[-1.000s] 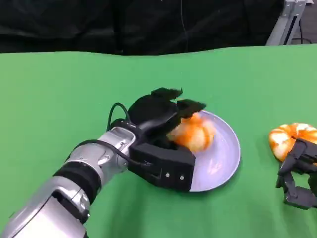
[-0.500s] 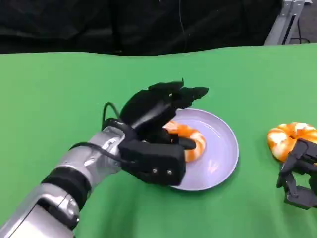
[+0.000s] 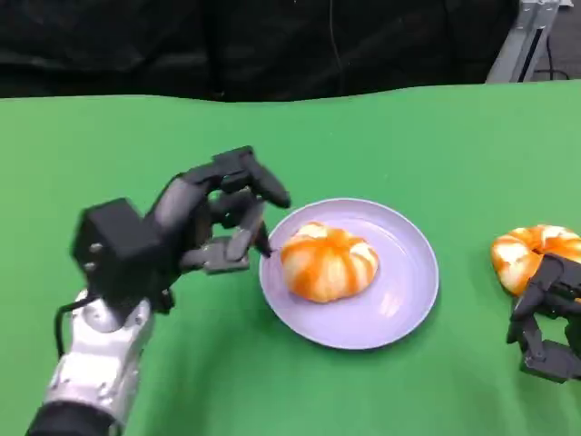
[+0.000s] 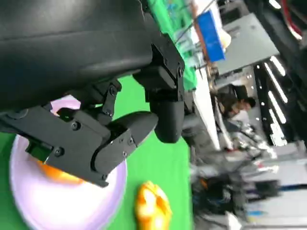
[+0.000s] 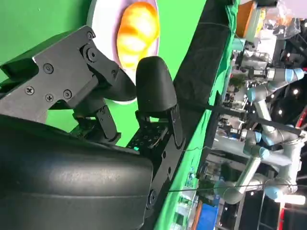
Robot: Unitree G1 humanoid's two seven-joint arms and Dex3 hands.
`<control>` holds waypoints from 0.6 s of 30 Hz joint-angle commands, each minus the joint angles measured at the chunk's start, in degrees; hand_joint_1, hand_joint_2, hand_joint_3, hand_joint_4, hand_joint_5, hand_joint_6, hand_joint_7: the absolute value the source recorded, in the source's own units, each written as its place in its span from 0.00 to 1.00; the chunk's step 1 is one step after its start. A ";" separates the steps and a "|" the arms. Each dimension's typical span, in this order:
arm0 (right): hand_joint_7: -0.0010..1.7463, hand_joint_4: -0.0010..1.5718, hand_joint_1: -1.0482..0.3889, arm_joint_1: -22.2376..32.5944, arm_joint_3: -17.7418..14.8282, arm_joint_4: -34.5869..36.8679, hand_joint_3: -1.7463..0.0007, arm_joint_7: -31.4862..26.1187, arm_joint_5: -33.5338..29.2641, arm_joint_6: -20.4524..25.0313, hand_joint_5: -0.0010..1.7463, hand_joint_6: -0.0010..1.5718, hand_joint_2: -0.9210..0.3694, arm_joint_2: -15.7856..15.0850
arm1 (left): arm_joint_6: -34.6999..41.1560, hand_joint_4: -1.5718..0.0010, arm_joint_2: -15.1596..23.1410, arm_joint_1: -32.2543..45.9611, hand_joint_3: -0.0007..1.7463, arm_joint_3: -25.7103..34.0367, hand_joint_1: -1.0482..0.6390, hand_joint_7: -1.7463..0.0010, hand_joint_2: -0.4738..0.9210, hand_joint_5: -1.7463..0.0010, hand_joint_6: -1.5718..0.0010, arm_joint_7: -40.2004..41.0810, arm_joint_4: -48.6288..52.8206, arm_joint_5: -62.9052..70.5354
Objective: Grasp the bread from the table and place it into the plate.
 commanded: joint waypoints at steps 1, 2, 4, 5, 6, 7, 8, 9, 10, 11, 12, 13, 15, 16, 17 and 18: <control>0.84 0.57 0.69 -0.02 -0.34 -0.02 0.28 -0.23 0.39 0.35 0.96 0.55 0.33 -0.48 | 8.04 0.46 0.73 6.93 0.69 4.41 0.55 0.04 0.76 0.00 0.54 -6.66 -7.07 -8.94; 0.84 0.57 0.69 -0.02 -0.34 -0.04 0.28 -0.17 0.49 0.39 0.96 0.54 0.33 -0.46 | 9.45 0.46 0.58 7.92 0.69 5.20 0.54 0.04 0.76 0.00 0.54 -7.74 -8.00 -10.39; 0.84 0.57 0.69 -0.15 -0.37 0.10 0.28 0.32 0.93 0.40 0.96 0.54 0.33 -0.49 | 12.87 0.45 0.29 10.94 0.70 6.99 0.55 0.04 0.73 0.00 0.52 -8.70 -10.36 -13.33; 0.84 0.57 0.69 -0.19 -0.37 0.16 0.28 0.41 0.97 0.35 0.96 0.54 0.33 -0.49 | 14.31 0.44 0.21 12.00 0.73 7.71 0.55 0.05 0.71 0.00 0.51 -9.20 -11.17 -14.42; 0.84 0.57 0.69 -0.21 -0.39 0.19 0.28 0.47 0.97 0.31 0.96 0.54 0.32 -0.49 | 15.41 0.44 0.14 12.67 0.73 8.23 0.56 0.05 0.70 0.00 0.51 -9.56 -11.79 -15.07; 0.84 0.57 0.69 -0.25 -0.41 0.14 0.28 0.50 1.07 0.42 0.96 0.54 0.32 -0.43 | 16.92 0.44 0.48 14.19 0.74 9.16 0.56 0.05 0.69 0.00 0.50 -10.54 -12.01 -16.27; 0.84 0.57 0.69 -0.26 -0.43 0.03 0.28 0.54 1.18 0.59 0.96 0.54 0.32 -0.40 | 18.07 0.43 0.74 15.57 0.75 10.12 0.56 0.05 0.69 0.00 0.50 -11.57 -11.74 -17.36; 0.84 0.57 0.69 -0.25 -0.44 -0.09 0.28 0.58 1.26 0.74 0.97 0.54 0.32 -0.38 | 19.01 0.43 0.99 16.64 0.75 11.01 0.57 0.04 0.68 0.00 0.50 -12.59 -11.25 -18.19; 0.84 0.57 0.69 -0.21 -0.43 -0.21 0.28 0.54 1.25 0.84 0.97 0.54 0.32 -0.38 | 19.80 0.43 1.38 17.42 0.76 11.82 0.57 0.04 0.68 0.00 0.50 -13.78 -10.45 -18.75; 0.85 0.57 0.69 -0.15 -0.42 -0.26 0.28 0.43 1.13 0.85 0.97 0.54 0.32 -0.42 | 20.35 0.44 1.86 17.76 0.75 12.69 0.56 0.03 0.68 0.00 0.51 -15.55 -9.03 -19.19; 0.85 0.57 0.69 -0.14 -0.41 -0.21 0.28 0.47 1.14 0.76 0.97 0.54 0.32 -0.47 | 20.76 0.44 2.18 17.92 0.75 13.39 0.56 0.03 0.69 0.00 0.52 -16.95 -7.95 -19.40; 0.85 0.57 0.70 -0.23 -0.41 0.11 0.28 0.76 1.29 0.38 0.97 0.54 0.32 -0.57 | 21.35 0.45 2.45 17.95 0.75 14.06 0.56 0.03 0.69 0.00 0.52 -18.32 -6.94 -19.73; 0.85 0.57 0.69 -0.35 -0.45 0.58 0.28 1.26 1.56 -0.08 0.97 0.54 0.32 -0.72 | 21.82 0.46 2.49 17.45 0.74 15.27 0.56 0.03 0.68 0.00 0.53 -21.03 -4.67 -20.34; 0.85 0.57 0.69 -0.31 -0.48 0.66 0.28 1.33 1.55 -0.25 0.97 0.54 0.32 -0.80 | 21.87 0.47 2.34 17.22 0.74 15.77 0.56 0.04 0.68 0.00 0.53 -22.05 -3.69 -20.44; 0.85 0.57 0.69 -0.26 -0.53 0.67 0.28 1.36 1.52 -0.32 0.97 0.54 0.32 -0.83 | 21.83 0.46 2.17 17.03 0.72 16.17 0.55 0.04 0.69 0.00 0.52 -22.74 -3.02 -20.37; 0.85 0.57 0.69 -0.24 -0.57 0.68 0.28 1.40 1.49 -0.37 0.97 0.54 0.33 -0.83 | 21.81 0.46 2.01 16.90 0.72 16.51 0.54 0.04 0.69 0.00 0.52 -23.18 -2.63 -20.20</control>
